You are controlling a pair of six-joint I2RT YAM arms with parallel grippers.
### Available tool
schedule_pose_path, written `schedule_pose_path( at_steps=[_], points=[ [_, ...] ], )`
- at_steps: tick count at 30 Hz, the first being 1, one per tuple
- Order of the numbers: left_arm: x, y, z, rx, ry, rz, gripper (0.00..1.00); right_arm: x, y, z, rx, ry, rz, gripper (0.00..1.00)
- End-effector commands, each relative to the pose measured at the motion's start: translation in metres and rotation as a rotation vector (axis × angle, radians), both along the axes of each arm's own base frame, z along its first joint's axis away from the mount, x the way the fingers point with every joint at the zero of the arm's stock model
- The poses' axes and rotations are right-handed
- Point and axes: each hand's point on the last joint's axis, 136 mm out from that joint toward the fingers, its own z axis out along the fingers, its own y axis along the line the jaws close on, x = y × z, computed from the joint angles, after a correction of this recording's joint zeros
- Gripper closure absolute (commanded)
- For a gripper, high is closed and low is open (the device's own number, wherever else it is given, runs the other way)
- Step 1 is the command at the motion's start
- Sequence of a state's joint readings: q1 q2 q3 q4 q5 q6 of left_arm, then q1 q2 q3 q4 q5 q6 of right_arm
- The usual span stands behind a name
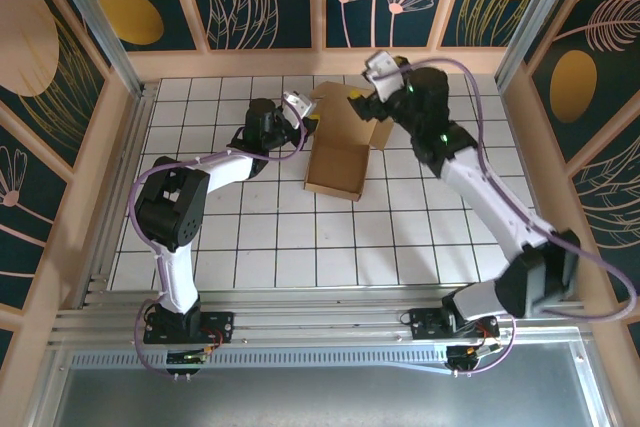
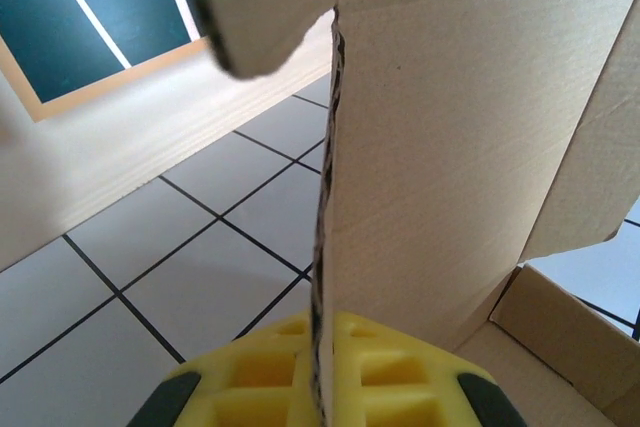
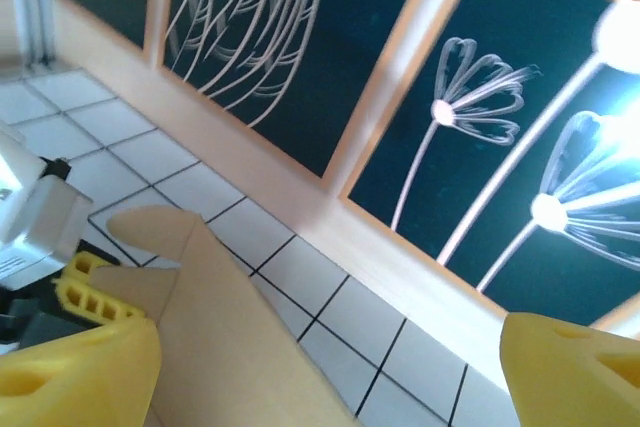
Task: Fold the paper box
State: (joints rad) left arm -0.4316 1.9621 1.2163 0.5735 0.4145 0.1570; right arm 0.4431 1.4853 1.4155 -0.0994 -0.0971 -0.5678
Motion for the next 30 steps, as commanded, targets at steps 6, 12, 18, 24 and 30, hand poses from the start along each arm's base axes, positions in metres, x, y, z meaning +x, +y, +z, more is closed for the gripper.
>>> schedule_pose_path(
  at_steps=[6,12,18,24,30],
  points=[
    [-0.006,-0.006,0.019,-0.011,-0.093,-0.051,0.94,0.017,0.022,-0.098,-0.308,0.368,0.315,0.17],
    [-0.006,-0.005,0.016,-0.002,-0.096,-0.047,0.89,0.029,0.024,-0.113,-0.335,0.421,0.312,0.48],
    [-0.007,0.001,0.024,-0.051,-0.095,-0.003,0.48,0.022,0.027,-0.118,-0.402,0.392,0.306,0.82],
    [-0.034,0.021,0.053,-0.185,-0.083,0.056,0.18,0.019,0.029,-0.131,-0.571,0.322,0.228,0.96],
    [-0.051,0.07,0.078,-0.353,0.137,0.31,0.04,0.006,0.038,-0.125,-0.569,0.281,0.262,0.97]
  ],
)
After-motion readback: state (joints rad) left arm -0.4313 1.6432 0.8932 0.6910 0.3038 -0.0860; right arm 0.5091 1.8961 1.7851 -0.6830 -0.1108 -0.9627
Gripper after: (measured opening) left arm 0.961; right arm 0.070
